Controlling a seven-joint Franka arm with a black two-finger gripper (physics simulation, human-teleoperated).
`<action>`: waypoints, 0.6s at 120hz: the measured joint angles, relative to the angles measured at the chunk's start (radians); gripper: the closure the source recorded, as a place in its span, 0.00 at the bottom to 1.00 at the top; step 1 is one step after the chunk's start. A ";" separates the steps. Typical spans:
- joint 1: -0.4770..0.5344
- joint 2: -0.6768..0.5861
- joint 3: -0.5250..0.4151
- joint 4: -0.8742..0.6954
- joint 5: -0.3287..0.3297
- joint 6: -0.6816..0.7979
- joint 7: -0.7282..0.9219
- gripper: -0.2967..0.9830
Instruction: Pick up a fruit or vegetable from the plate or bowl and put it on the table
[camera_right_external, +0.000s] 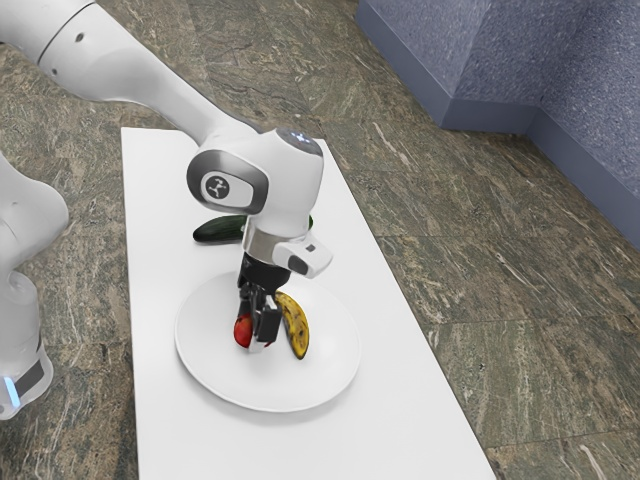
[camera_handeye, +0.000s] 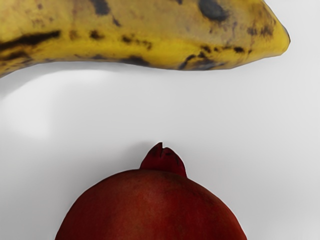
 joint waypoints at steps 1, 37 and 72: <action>0.000 0.000 0.000 0.000 0.000 0.000 0.000 0.33; 0.000 0.008 0.008 0.000 0.000 0.001 -0.006 0.48; -0.012 0.012 -0.002 0.041 0.011 -0.003 -0.018 0.50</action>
